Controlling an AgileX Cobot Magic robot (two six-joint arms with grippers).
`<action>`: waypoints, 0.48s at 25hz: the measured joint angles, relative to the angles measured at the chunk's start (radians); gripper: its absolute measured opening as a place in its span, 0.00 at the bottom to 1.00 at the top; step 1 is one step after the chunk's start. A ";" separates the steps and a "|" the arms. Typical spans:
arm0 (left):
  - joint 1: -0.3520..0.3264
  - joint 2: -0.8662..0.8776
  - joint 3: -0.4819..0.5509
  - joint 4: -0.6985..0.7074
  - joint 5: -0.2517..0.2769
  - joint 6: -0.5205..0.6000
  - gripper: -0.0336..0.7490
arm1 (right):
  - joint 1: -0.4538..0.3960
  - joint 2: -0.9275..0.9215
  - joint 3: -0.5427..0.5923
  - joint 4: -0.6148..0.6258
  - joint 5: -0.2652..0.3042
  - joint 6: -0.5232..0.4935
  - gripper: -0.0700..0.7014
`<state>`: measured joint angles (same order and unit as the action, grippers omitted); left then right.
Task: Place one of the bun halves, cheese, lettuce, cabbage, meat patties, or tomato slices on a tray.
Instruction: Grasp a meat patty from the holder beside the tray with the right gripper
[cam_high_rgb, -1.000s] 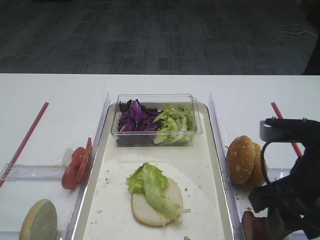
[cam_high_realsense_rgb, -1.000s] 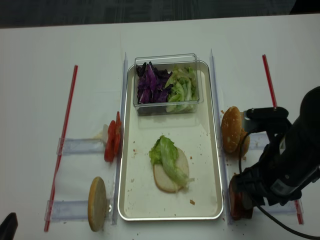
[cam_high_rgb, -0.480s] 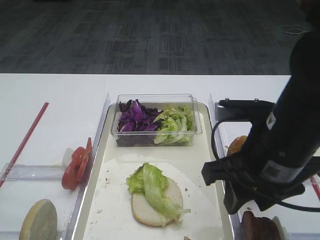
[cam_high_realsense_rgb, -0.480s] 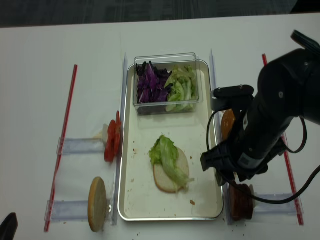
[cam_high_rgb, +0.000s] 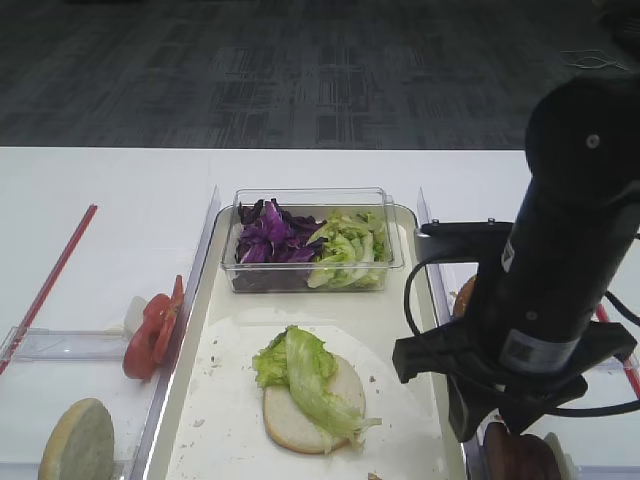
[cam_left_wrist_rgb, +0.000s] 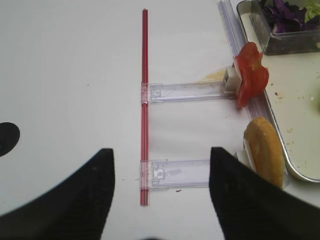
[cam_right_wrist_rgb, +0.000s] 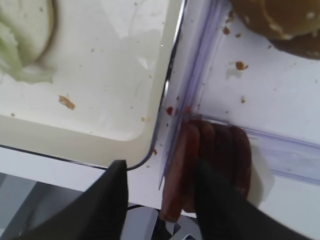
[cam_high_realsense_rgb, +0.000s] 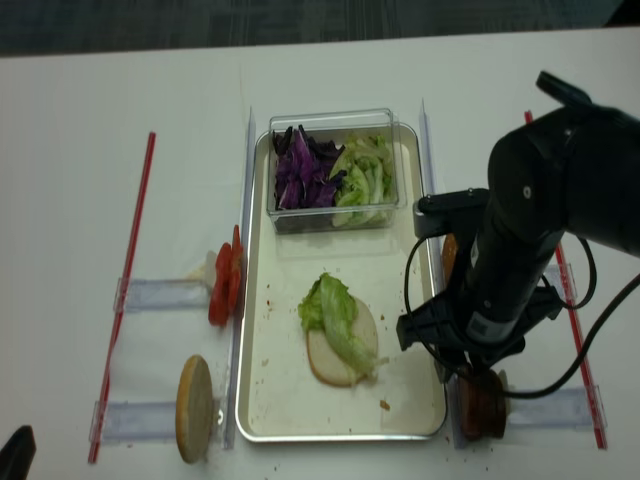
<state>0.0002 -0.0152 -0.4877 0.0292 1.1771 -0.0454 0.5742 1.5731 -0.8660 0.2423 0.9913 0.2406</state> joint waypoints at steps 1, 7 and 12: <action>0.000 0.000 0.000 0.000 0.000 0.000 0.58 | 0.000 0.005 0.000 -0.002 0.008 0.002 0.52; 0.000 0.000 0.000 0.000 0.000 -0.001 0.58 | 0.000 0.029 0.000 -0.013 0.046 0.016 0.51; 0.000 0.000 0.000 0.000 0.000 -0.002 0.58 | 0.000 0.029 -0.002 -0.021 0.050 0.019 0.42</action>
<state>0.0002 -0.0152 -0.4877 0.0292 1.1771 -0.0477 0.5742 1.6025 -0.8677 0.2217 1.0412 0.2597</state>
